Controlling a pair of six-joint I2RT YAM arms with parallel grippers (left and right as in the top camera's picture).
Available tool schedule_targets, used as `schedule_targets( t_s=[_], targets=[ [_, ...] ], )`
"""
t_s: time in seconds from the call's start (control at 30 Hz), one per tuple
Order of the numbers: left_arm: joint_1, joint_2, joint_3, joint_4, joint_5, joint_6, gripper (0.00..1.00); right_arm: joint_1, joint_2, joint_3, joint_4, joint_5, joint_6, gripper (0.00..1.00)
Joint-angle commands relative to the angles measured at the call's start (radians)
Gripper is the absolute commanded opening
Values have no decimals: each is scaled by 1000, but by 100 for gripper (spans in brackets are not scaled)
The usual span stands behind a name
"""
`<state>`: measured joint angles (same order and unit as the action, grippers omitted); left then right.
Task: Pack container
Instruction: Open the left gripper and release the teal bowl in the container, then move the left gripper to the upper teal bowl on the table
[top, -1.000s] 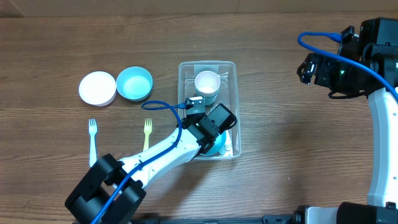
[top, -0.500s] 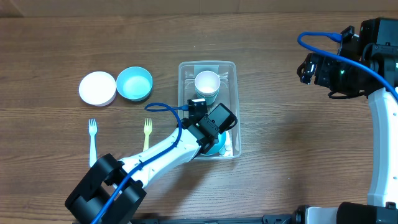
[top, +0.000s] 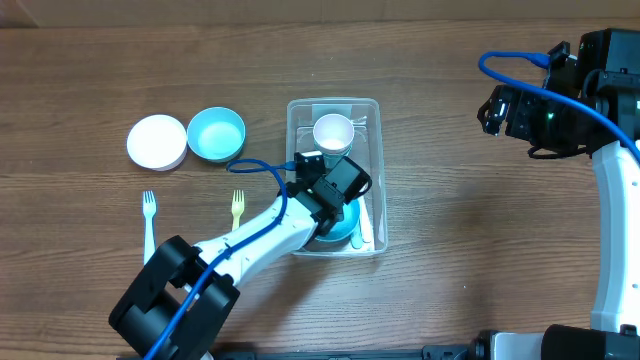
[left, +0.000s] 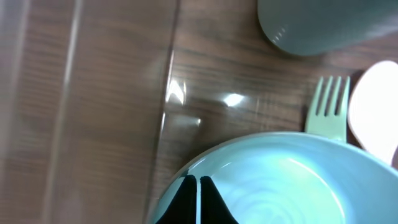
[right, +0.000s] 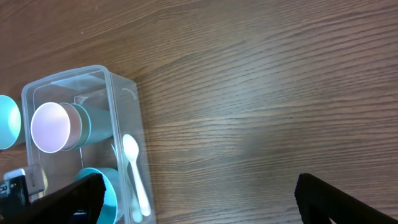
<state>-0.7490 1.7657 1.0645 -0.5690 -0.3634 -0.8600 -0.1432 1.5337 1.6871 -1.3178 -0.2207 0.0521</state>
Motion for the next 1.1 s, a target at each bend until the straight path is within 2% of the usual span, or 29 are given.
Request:
schedule_targets(
  t_s=[0.0, 0.37, 0.7, 0.87, 0.93, 0.97, 1.0, 1.03, 1.07],
  targets=[
    [24, 10, -11, 19, -37, 69, 4, -3, -6, 22, 6, 3, 1, 100],
    [29, -6, 3, 13, -12, 132, 4, -3, -6, 22, 6, 3, 1, 100],
    [29, -152, 162, -134, 41, 162, 5, -3, -6, 22, 6, 3, 1, 100],
    [54, -261, 234, -256, -7, 177, 11, -3, -6, 22, 6, 3, 1, 100],
    [92, -304, 246, -316, -38, 177, 17, -3, -6, 22, 6, 3, 1, 100],
    [129, -333, 246, -349, -56, 177, 32, -3, -6, 22, 6, 3, 1, 100],
    [164, -353, 246, -375, -62, 182, 52, -3, -6, 22, 6, 3, 1, 100],
    [196, -364, 246, -391, -59, 198, 67, -3, -6, 22, 6, 3, 1, 100],
    [237, -373, 246, -402, -51, 246, 72, -3, -6, 22, 6, 3, 1, 100]
  ],
)
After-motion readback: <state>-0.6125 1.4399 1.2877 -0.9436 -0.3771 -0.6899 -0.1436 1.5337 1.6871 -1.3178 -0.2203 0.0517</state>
